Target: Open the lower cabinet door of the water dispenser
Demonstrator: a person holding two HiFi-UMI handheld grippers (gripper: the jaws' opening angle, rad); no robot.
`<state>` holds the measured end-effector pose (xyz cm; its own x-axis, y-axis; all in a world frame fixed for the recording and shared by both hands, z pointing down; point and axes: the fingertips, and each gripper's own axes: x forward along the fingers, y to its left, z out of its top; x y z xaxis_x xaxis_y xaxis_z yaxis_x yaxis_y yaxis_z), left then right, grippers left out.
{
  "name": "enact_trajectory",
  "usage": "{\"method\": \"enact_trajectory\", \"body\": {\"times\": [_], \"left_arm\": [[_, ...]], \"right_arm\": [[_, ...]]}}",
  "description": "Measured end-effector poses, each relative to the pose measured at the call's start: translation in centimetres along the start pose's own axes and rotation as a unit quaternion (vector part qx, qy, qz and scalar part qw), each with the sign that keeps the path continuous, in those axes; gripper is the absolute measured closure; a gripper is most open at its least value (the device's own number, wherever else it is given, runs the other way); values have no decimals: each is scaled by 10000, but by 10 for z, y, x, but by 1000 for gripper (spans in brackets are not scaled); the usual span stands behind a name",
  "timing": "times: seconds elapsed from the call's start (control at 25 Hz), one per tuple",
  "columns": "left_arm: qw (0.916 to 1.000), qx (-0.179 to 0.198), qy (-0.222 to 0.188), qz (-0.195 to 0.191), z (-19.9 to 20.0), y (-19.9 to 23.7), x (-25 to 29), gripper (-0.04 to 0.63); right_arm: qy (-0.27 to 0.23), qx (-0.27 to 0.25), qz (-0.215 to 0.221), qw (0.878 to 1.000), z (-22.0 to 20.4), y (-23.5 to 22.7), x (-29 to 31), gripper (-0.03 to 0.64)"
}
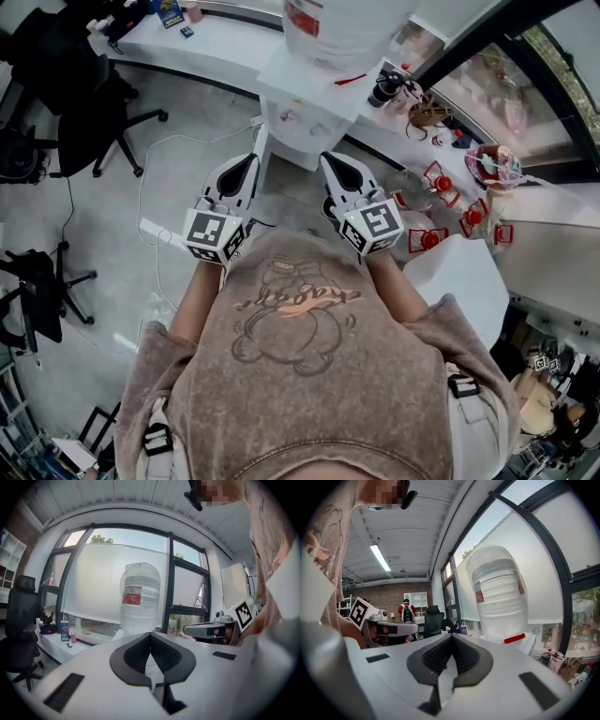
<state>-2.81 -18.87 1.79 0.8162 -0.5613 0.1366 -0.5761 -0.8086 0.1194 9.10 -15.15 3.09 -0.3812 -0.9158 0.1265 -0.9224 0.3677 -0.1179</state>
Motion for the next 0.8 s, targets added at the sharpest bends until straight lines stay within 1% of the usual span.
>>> {"method": "enact_trajectory", "body": {"times": [0.24, 0.52, 0.8], "left_arm": [[9996, 154, 15, -245, -14, -25, 10, 583], [9998, 97, -34, -187, -15, -31, 9, 583], [9998, -7, -38, -188, -13, -32, 9, 583]], "right_arm": [[-52, -39, -113, 9999, -8, -3, -11, 611], [-121, 229, -249, 9994, -12, -9, -20, 611], [-171, 235, -248, 9993, -10, -6, -22, 612]]}}
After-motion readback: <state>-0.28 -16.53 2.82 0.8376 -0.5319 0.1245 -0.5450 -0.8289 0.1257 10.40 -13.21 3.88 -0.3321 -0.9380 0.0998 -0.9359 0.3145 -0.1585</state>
